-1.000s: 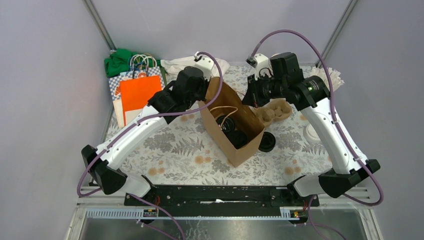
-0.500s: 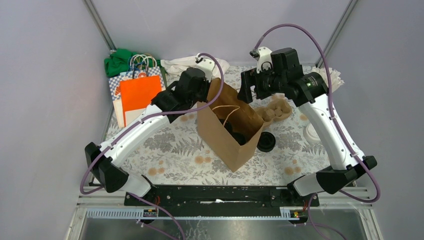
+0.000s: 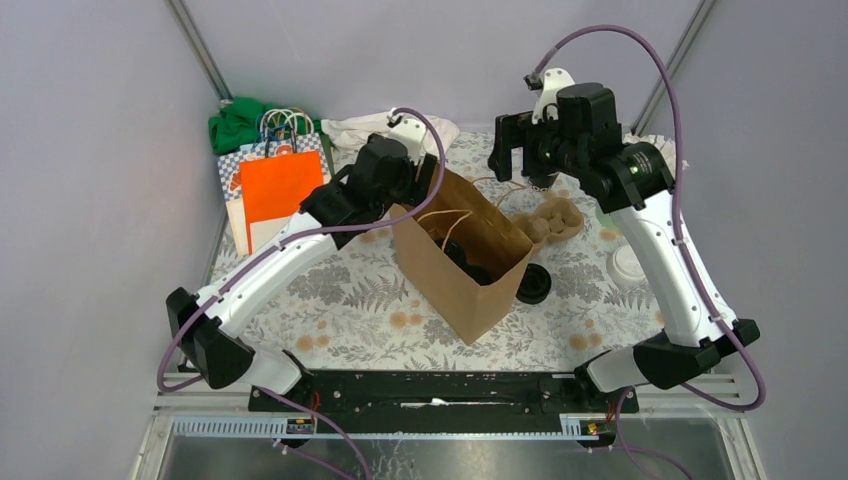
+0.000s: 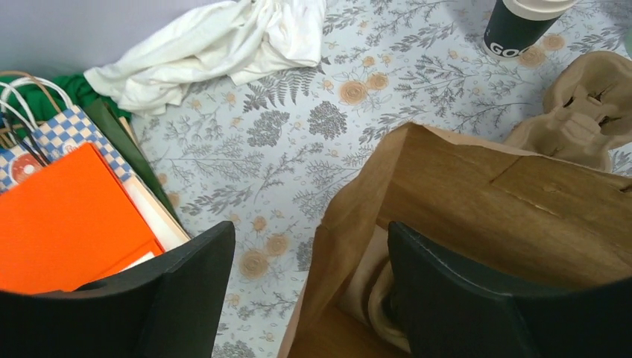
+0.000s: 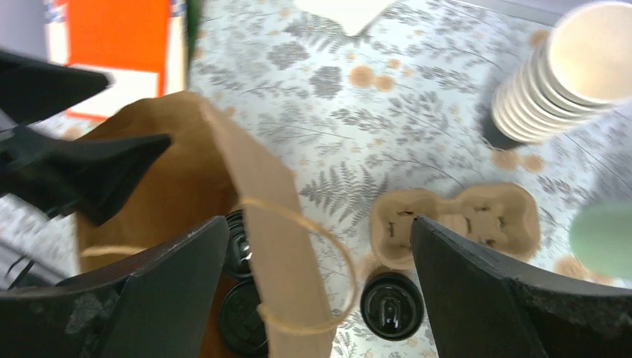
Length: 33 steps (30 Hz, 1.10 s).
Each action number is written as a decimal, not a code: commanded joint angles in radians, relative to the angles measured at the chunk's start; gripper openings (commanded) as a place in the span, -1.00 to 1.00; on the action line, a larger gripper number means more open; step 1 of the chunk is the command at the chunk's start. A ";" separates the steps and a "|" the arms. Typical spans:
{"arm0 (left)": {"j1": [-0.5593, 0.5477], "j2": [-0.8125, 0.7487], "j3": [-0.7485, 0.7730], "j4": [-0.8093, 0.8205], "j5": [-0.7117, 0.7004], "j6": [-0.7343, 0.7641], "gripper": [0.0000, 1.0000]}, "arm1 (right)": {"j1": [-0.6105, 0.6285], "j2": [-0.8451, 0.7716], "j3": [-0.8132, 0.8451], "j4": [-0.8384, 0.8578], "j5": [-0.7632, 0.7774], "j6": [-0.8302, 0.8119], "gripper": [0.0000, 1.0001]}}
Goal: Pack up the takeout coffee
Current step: Pick up the straw from the storage cup.
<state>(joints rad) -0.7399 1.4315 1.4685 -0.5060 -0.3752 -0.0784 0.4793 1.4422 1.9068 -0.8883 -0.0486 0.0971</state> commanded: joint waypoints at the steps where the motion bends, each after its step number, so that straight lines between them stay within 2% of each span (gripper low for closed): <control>1: 0.001 -0.044 0.083 0.056 -0.026 0.031 0.61 | -0.007 -0.011 -0.070 0.052 0.288 0.108 0.99; 2: 0.001 -0.039 0.105 0.056 -0.021 0.046 0.64 | -0.013 -0.012 -0.082 0.054 0.328 0.132 0.98; 4: 0.001 -0.035 0.145 0.044 -0.023 0.054 0.68 | -0.028 -0.022 -0.108 0.066 0.398 0.169 0.83; 9: 0.000 -0.033 0.271 -0.011 -0.055 0.029 0.73 | -0.126 -0.066 -0.143 0.104 0.469 0.267 0.28; 14: 0.001 -0.042 0.337 -0.040 -0.095 0.034 0.78 | -0.266 -0.075 -0.205 0.125 0.482 0.313 0.10; 19: 0.024 -0.096 0.307 -0.002 -0.079 0.037 0.82 | -0.369 -0.052 -0.290 0.181 0.514 0.298 0.06; 23: 0.079 -0.162 0.253 0.029 -0.026 -0.021 0.83 | -0.395 0.002 -0.324 0.284 0.593 0.201 0.03; 30: 0.138 -0.261 0.108 0.104 0.075 -0.070 0.83 | -0.504 0.178 -0.233 0.372 0.611 0.141 0.07; 33: 0.144 -0.281 0.070 0.130 0.092 -0.055 0.84 | -0.511 0.236 -0.203 0.398 0.633 0.134 0.06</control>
<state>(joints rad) -0.6048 1.1770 1.5768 -0.4633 -0.3401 -0.1246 -0.0113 1.6321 1.6310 -0.5755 0.5148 0.2619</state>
